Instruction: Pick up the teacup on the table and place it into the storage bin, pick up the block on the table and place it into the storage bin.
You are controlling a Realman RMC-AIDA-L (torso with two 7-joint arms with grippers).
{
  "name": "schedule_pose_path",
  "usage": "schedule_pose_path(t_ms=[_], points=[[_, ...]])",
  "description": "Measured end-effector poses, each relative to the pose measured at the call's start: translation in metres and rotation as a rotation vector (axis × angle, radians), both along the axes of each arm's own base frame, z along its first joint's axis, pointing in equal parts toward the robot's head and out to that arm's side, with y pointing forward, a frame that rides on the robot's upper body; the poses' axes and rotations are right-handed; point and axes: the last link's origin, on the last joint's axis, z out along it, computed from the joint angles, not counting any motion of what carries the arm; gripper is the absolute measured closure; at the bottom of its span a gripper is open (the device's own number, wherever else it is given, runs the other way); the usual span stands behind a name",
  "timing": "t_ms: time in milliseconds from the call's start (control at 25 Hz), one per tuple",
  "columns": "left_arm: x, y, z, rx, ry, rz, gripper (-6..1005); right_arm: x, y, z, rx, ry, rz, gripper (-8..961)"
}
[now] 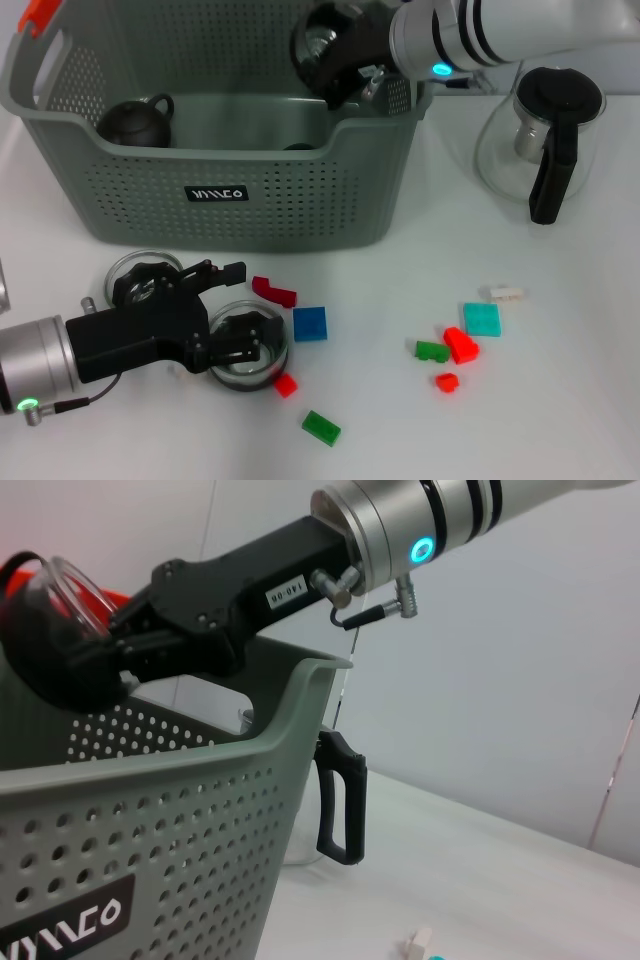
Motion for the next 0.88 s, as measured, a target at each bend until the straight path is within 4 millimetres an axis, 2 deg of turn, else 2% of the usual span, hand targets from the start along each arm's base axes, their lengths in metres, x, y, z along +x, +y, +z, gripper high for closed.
schedule_pose_path(t_ms=[640, 880], points=[[-0.001, 0.000, 0.000, 0.000, 0.001, 0.005, 100, 0.015, -0.004, -0.004, -0.015, -0.017, -0.037, 879], [-0.002, -0.002, 0.000, 0.000, 0.001, 0.010, 100, 0.011, -0.003, -0.001, -0.012, -0.002, -0.038, 669]])
